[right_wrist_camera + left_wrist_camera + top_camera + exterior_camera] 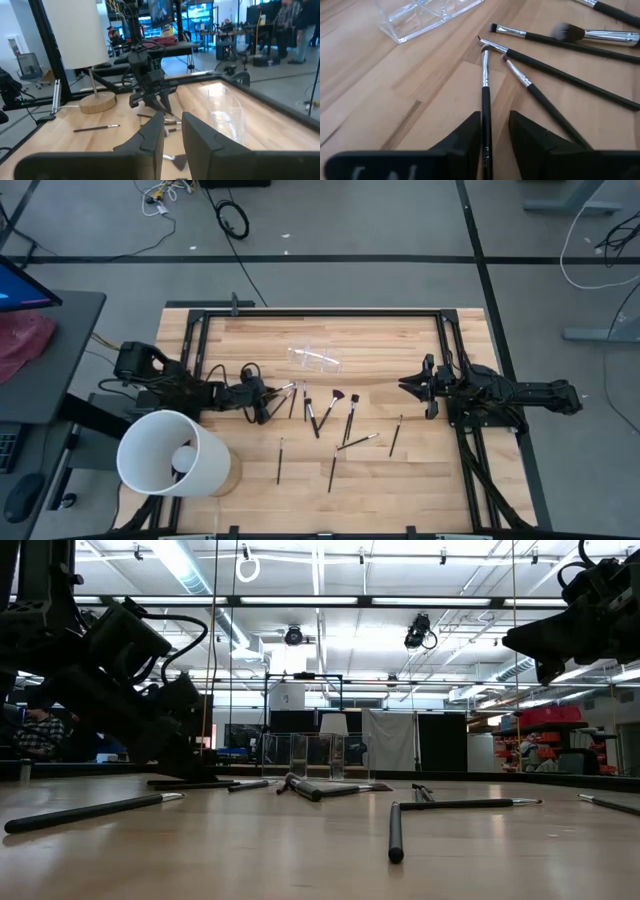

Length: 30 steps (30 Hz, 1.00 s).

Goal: Put items in baskets/containers
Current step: Put the black eyeshadow brush into the transparent organizer

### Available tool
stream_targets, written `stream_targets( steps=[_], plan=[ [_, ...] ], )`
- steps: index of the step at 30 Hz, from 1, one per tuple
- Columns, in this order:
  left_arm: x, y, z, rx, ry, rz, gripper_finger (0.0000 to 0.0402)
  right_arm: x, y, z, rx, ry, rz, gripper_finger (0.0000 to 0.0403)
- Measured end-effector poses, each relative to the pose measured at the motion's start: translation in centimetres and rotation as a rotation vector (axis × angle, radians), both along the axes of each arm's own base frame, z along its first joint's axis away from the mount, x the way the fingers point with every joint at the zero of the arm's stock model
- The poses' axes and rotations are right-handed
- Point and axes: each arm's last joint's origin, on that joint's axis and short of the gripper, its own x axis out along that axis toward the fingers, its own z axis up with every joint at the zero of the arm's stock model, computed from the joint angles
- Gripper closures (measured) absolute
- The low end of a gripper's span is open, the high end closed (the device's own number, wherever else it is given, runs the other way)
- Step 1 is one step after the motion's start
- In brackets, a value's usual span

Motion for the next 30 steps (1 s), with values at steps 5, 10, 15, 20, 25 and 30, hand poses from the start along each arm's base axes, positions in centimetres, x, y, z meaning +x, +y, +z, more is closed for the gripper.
stream_targets(
  steps=[5, 10, 15, 20, 25, 30],
  plan=[
    [0.0, 0.0, 0.0, -0.011, -0.002, -0.004, 0.037, -0.1, 0.0, 0.9, -0.018, -0.094, -0.001, 0.033],
    [0.0, 0.0, 0.0, 0.001, 0.002, 0.014, 0.0386, -0.3, 0.0, 2.3, -0.053, -0.239, -0.008, 0.033],
    [0.0, 0.0, 0.0, 0.012, -0.002, 0.014, 0.0388, -0.5, 0.0, 2.9, -0.078, -0.304, -0.015, 0.033],
    [0.4, 0.1, 0.5, 0.046, -0.053, 0.002, 0.0393, 0.1, 0.0, 2.1, -0.004, -0.211, -0.015, 0.033],
    [1.8, 0.0, 1.3, 0.051, -0.089, -0.02, 0.0392, 1.4, -0.2, 1.6, 0.057, -0.144, -0.055, 0.033],
    [3.2, -0.1, 2.1, 0.049, -0.116, -0.045, 0.0394, 3.3, 0.0, 1.4, 0.062, -0.151, 0.0, 0.0321]
  ],
)
